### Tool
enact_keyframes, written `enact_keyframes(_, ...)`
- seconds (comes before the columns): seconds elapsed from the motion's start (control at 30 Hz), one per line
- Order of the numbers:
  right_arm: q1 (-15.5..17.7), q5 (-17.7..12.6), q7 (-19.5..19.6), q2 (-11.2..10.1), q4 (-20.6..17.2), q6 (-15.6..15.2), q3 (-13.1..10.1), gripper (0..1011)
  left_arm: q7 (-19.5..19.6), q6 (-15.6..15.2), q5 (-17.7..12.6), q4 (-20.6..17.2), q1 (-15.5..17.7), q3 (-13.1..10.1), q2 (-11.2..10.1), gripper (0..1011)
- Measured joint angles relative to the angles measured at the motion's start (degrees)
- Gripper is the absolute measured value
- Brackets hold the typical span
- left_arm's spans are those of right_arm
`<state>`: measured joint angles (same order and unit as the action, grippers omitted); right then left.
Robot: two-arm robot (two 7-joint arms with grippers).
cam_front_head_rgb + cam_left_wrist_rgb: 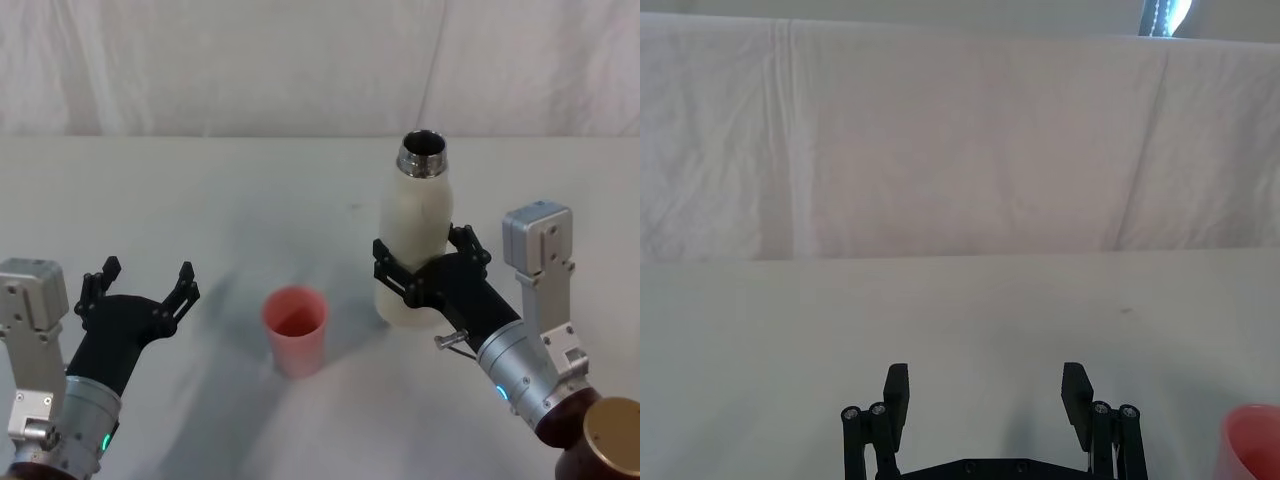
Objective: Grasp the thermos with one hand and pour water into the cup lid.
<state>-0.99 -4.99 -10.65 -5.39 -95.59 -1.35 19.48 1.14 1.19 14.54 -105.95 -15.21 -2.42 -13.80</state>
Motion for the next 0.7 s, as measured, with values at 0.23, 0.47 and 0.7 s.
enact_keyframes(0.23,0.18,0.97,0.05,-0.63,-2.51,-0.6,0.24,958,0.0,0.0,0.0,0.0,0.0,0.0,0.0,1001)
enact_keyframes(0.47,0.37,1.34,0.13,-0.8,-3.32,-0.74,0.32,958,0.0,0.0,0.0,0.0,0.0,0.0,0.0,1001)
enact_keyframes(0.7,0.36,1.32,0.15,-0.78,-3.27,-0.74,0.3,958,0.0,0.0,0.0,0.0,0.0,0.0,0.0,1001)
